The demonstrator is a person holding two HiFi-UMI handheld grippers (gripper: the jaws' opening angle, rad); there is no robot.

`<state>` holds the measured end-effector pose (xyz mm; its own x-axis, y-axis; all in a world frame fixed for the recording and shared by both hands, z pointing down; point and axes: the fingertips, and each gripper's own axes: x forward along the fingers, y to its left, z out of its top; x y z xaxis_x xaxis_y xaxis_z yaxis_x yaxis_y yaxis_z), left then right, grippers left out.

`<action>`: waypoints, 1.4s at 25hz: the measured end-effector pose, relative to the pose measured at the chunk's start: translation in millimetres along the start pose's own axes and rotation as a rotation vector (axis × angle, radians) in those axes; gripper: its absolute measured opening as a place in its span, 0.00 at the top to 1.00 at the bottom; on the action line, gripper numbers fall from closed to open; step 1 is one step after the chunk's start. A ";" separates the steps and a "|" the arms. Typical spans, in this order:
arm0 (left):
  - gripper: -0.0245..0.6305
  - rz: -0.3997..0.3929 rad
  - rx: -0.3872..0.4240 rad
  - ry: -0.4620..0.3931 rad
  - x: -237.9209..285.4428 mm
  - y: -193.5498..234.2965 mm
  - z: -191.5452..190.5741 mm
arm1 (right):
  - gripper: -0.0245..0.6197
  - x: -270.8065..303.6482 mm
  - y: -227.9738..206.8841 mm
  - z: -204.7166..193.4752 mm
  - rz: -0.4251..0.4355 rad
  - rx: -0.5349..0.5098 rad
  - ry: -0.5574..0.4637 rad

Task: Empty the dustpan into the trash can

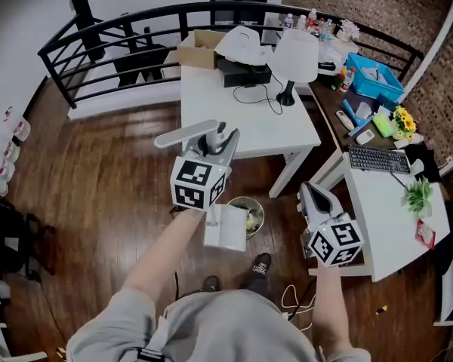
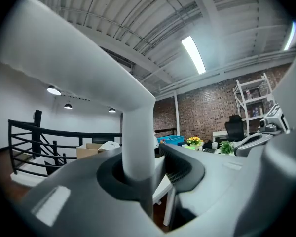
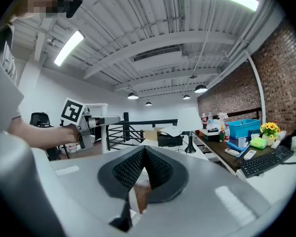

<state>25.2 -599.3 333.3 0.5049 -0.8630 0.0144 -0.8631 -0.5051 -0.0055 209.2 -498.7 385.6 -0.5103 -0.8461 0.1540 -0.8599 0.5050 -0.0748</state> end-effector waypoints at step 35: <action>0.85 -0.149 -0.076 0.077 -231.6 -128.7 -68.1 | 0.96 -206.3 96.4 -54.5 0.020 0.051 0.010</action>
<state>18.6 -333.8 398.7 0.6278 -0.7737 0.0857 -0.7784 -0.6230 0.0778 232.4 -266.2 400.3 -0.5278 -0.8339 0.1614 -0.8491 0.5125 -0.1284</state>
